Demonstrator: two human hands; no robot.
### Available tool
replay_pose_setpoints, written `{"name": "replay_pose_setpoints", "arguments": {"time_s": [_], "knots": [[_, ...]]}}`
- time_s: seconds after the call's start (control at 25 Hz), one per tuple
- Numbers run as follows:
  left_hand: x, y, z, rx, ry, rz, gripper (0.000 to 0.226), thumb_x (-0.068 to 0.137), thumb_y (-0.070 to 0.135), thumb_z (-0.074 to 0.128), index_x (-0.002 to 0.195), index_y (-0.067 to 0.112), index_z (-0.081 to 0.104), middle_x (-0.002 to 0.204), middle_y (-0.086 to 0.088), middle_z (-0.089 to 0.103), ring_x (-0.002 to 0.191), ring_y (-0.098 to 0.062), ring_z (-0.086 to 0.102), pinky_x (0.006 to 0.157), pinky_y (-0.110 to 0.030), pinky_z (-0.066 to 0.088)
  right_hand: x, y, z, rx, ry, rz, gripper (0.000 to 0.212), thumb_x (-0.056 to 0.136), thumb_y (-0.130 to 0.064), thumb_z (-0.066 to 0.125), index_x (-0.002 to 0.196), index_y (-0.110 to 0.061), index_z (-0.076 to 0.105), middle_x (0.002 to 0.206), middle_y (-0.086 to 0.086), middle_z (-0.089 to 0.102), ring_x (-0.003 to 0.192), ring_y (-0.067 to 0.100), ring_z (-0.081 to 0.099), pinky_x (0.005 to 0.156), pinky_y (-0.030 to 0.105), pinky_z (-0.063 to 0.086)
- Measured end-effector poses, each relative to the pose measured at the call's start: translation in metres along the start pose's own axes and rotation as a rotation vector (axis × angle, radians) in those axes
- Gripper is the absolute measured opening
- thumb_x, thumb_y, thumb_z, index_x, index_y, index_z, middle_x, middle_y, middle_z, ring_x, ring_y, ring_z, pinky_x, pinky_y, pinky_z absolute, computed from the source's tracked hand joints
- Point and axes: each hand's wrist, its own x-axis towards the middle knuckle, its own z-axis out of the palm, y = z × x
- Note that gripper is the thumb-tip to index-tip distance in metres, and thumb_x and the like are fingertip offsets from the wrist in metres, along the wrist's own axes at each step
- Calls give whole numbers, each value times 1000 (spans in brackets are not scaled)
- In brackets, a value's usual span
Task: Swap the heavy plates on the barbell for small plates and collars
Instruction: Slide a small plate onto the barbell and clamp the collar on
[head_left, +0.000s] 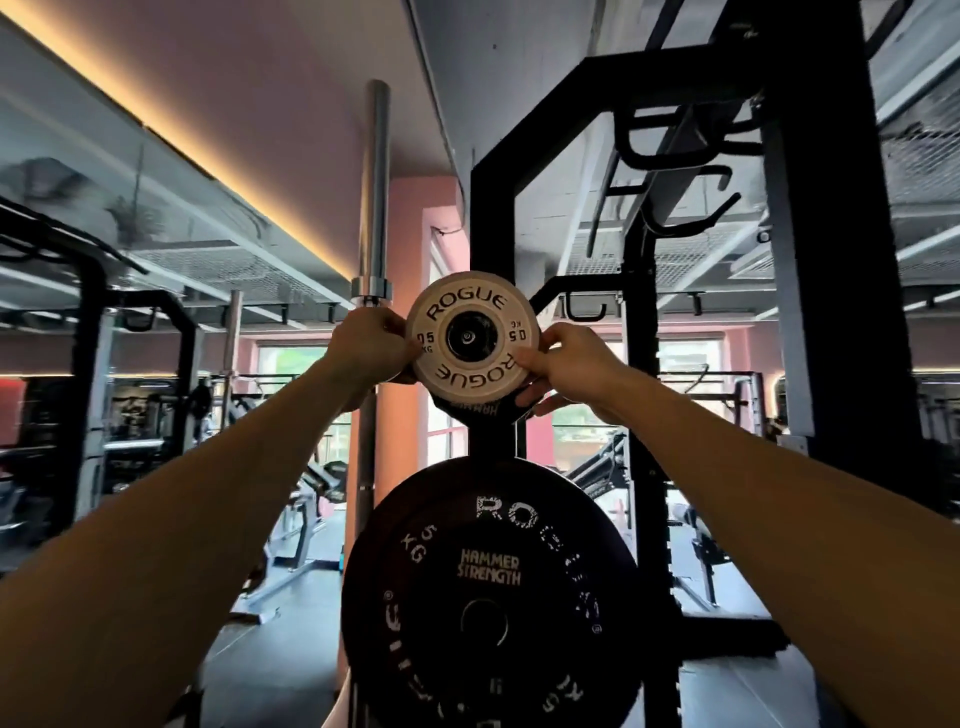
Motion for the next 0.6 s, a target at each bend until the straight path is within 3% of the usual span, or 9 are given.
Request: {"name": "replay_pose_setpoints", "arguments": {"time_s": [0.2,0.36,0.6], "knots": [[-67,50,-8,60,69,-47,12,84,-6,64,84,5,60,75,-15,67,55,-22,67,55,-34,61,-50,-8,-24,107,-55,-48,16,97,-19,56,95,-7,46,77,24,67,54,27,66,51,35,53],[-116,82,-13,109,60,-84,13,84,-7,65,91,2,60,77,-17,68,63,-30,70,64,-43,61,-92,-16,-41,167,-95,-27,24,98,-23,54,107,-1,49,84,28,68,58,29,67,47,31,53],[-191,135,-15,139,57,-110,13,84,-6,66,88,4,60,78,-16,68,58,-24,68,52,-32,60,-160,-32,-72,175,-151,-44,27,100,-23,51,109,3,51,82,22,68,56,28,67,48,31,53]]}}
